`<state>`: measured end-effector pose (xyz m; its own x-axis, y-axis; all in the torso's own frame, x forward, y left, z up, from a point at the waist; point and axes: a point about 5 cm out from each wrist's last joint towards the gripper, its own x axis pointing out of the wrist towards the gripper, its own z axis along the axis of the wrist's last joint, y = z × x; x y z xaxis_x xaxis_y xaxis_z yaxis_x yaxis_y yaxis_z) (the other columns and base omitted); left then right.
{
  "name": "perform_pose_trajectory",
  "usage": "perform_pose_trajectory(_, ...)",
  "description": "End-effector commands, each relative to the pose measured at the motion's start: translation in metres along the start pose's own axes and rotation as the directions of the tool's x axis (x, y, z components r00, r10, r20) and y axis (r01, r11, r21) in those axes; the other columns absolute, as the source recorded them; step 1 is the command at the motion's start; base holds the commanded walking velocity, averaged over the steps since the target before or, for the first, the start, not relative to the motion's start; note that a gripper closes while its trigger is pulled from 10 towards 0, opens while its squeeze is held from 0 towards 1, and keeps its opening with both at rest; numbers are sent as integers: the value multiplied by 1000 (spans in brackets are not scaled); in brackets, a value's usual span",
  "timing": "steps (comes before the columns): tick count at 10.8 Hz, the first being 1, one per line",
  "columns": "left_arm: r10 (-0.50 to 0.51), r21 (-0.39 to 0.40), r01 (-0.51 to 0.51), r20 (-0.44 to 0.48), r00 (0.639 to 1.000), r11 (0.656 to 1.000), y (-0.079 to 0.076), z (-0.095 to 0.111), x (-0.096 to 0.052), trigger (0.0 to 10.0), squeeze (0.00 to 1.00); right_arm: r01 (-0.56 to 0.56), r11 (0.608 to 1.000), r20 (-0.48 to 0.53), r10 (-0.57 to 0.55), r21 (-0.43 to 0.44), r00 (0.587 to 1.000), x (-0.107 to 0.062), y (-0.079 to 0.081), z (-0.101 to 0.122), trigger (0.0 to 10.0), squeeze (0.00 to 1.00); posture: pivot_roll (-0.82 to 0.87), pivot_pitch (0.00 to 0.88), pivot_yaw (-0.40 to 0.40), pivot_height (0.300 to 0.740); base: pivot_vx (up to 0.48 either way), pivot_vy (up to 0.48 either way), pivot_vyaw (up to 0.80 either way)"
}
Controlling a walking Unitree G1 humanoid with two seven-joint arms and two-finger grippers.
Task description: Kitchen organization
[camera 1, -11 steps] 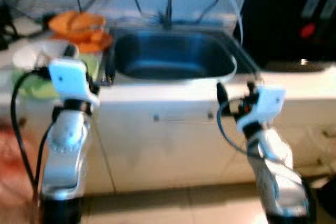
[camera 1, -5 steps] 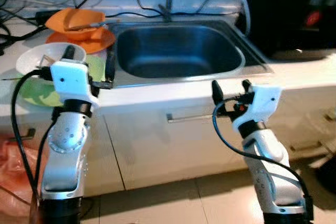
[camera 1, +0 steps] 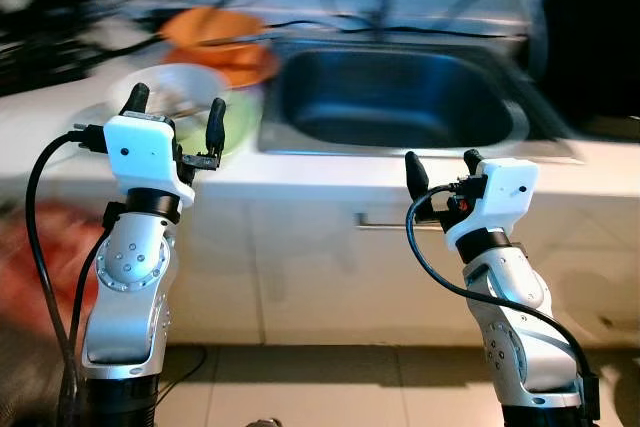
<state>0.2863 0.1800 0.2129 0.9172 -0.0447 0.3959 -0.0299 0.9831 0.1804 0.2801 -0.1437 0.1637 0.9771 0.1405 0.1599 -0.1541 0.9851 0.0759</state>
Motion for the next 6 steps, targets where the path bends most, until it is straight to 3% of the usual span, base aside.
perform_pose_trajectory(1, -17, -7, 17, 0, 1000, 1000, -4, 1, 4, 10000, 0, 10, 1000, 17, -10, -4, 1000, 0, -2, 3, 10000, 0, 38, 0, -32, 740, 0, 0, 0)
perform_pose_trajectory(3, -56, -68, 58, 29, 998, 996, -11, 12, 11, 10000, 0, 19, 1000, 64, -19, -3, 998, 2, -1, 14, 10000, 0, 35, 0, -33, 740, 0, 0, 0)
perform_pose_trajectory(6, -83, -87, 89, 68, 994, 992, -14, 24, 16, 10000, 0, -10, 999, 123, 15, -37, 992, 8, 5, 29, 10000, 0, 35, 0, -35, 740, 399, 0, 0)
